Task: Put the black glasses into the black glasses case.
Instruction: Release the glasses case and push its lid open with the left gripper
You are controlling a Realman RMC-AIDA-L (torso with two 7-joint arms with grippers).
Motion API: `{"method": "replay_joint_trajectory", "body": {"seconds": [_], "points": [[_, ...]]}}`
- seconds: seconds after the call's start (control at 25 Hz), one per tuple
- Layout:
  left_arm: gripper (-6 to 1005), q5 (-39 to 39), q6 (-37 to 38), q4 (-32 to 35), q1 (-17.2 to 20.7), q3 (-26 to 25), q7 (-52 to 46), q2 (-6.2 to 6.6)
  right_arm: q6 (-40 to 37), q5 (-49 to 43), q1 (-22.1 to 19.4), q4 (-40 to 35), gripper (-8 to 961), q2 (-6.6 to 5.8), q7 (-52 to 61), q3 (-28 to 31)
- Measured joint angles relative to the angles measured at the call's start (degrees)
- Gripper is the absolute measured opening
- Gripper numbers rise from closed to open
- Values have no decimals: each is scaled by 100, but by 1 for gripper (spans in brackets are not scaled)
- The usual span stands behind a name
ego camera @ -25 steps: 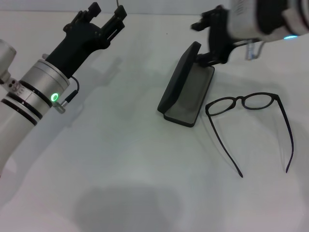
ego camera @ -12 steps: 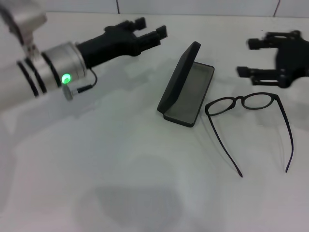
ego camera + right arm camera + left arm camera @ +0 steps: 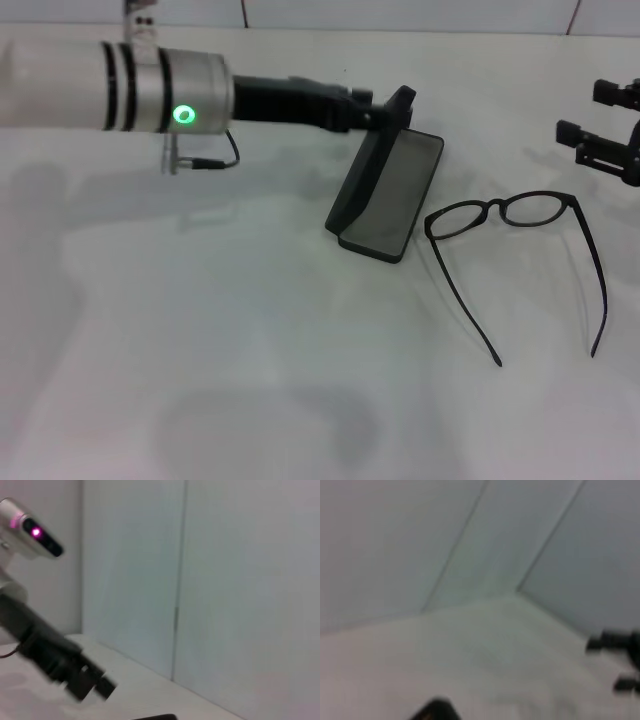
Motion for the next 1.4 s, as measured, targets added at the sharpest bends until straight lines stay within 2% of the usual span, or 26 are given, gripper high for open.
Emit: {"method": "replay_joint_trajectory", "body": {"seconds": [0.08, 0.16, 0.28, 0.48, 0.68, 1.24, 1.36, 1.4], "points": [[775, 461, -134, -226, -236, 1, -230, -136, 57, 108, 26, 159, 673, -16, -102, 15], [772, 848, -308, -282, -428, 2, -430, -186, 65, 117, 49, 236, 672, -26, -153, 20], [773, 1121, -552, -236, -572, 5, -567, -187, 65, 127, 55, 258, 672, -28, -220, -8], [772, 1218, -751, -248, -621, 8, -569, -186, 65, 134, 83, 279, 670, -23, -253, -24], [772, 1637, -1028, -58, -707, 12, -618, -198, 64, 108, 160, 363, 669, -24, -261, -24], [731, 1730, -1343, -28, -848, 11, -826, -182, 61, 89, 189, 428, 667, -38, -327, -18], [502, 1770, -1357, -29, -899, 11, -867, -180, 61, 89, 186, 429, 667, -37, -330, -19], [479, 1779, -1359, -29, -918, 11, -868, -180, 61, 89, 180, 431, 667, -36, -339, -14]]}}
